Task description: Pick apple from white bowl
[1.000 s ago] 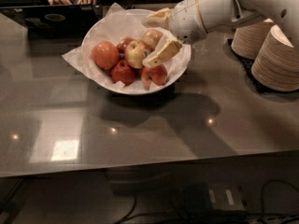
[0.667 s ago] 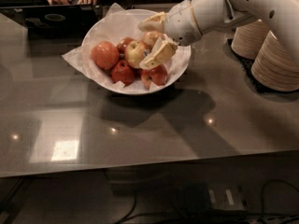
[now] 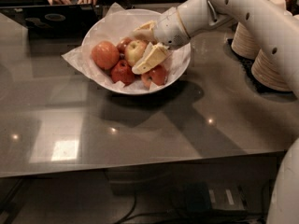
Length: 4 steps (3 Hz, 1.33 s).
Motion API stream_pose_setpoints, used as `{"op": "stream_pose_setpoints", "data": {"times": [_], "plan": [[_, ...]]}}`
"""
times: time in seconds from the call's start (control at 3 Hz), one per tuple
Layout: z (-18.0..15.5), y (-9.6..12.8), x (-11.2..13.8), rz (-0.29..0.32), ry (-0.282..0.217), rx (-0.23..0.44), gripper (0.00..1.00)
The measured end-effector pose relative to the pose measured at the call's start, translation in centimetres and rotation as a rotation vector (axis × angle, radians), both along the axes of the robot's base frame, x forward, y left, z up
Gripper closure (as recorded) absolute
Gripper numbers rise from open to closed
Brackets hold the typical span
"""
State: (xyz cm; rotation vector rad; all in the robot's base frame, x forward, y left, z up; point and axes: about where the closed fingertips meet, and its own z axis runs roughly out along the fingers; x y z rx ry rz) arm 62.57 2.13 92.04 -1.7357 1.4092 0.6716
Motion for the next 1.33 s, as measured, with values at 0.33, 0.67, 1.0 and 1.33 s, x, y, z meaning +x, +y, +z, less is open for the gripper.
{"op": "stream_pose_setpoints", "data": {"times": [0.33,0.67,1.0,1.33], "plan": [[-0.85,0.10,0.34,-0.006,0.027,-0.012,0.27],[-1.09,0.05,0.57,-0.012,0.036,-0.023,0.42],[-1.07,0.05,0.57,-0.012,0.036,-0.023,0.66],[-1.07,0.05,0.57,-0.012,0.036,-0.023,0.89]]}}
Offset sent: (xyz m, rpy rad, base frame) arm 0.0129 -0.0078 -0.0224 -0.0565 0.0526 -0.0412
